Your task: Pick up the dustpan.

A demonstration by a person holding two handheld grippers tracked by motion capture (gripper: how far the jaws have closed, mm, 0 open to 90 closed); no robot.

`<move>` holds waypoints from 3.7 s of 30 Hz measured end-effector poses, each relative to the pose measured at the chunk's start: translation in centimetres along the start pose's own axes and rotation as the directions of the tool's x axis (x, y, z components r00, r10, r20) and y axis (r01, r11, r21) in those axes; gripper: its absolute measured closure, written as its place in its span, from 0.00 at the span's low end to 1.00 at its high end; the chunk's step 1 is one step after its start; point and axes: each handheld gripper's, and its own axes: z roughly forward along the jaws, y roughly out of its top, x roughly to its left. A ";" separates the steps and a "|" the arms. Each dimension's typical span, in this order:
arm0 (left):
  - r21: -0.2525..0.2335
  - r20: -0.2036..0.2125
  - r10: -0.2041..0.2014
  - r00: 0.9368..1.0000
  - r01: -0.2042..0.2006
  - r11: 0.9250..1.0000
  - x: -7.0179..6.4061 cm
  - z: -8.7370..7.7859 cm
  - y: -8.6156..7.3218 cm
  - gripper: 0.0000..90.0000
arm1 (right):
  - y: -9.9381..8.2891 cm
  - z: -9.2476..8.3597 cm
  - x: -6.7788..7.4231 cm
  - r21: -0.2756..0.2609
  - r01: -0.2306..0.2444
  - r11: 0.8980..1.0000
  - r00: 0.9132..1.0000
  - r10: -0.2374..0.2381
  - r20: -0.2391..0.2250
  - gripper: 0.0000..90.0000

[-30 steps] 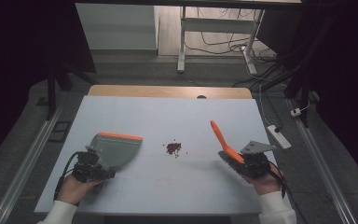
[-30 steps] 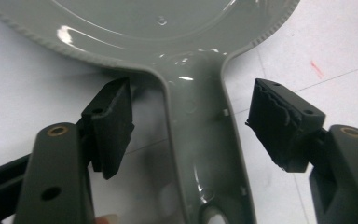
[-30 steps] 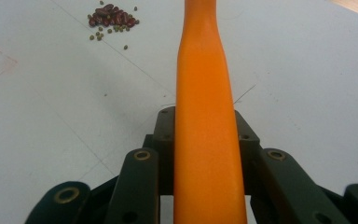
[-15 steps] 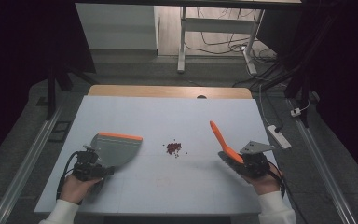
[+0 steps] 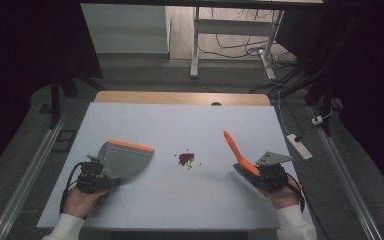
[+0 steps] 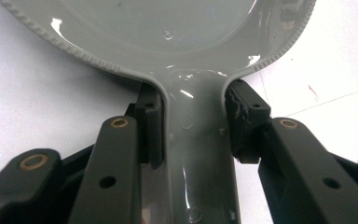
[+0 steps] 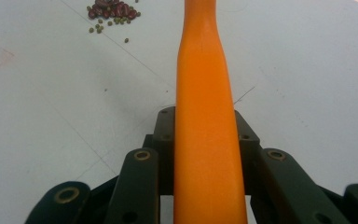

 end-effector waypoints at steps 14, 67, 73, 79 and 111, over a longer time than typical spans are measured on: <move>-0.074 0.035 0.040 0.999 -0.037 0.997 0.3 -0.7 -0.1 0.69 | 0.0 -0.1 -0.1 -0.013 -0.008 1.000 1.000 0.008 -0.005 0.78; -0.264 0.136 0.477 0.868 -0.432 0.862 1.2 -3.2 2.7 0.69 | 1.0 0.4 0.1 -0.060 -0.003 0.998 1.000 0.004 0.025 0.78; -0.250 0.166 0.528 0.833 -0.482 0.839 0.4 -3.1 2.4 0.69 | 1.2 0.3 0.1 -0.069 -0.002 0.998 1.000 0.003 0.023 0.78; -0.234 0.187 0.551 0.813 -0.508 0.829 -0.1 -3.1 2.3 0.69 | 1.3 0.4 0.2 -0.066 0.000 0.998 1.000 0.002 0.022 0.78; -0.106 0.245 0.606 0.757 -0.600 0.793 -1.6 -1.6 2.0 0.69 | 5.3 2.6 0.1 -0.131 0.018 0.991 1.000 -0.019 -0.004 0.78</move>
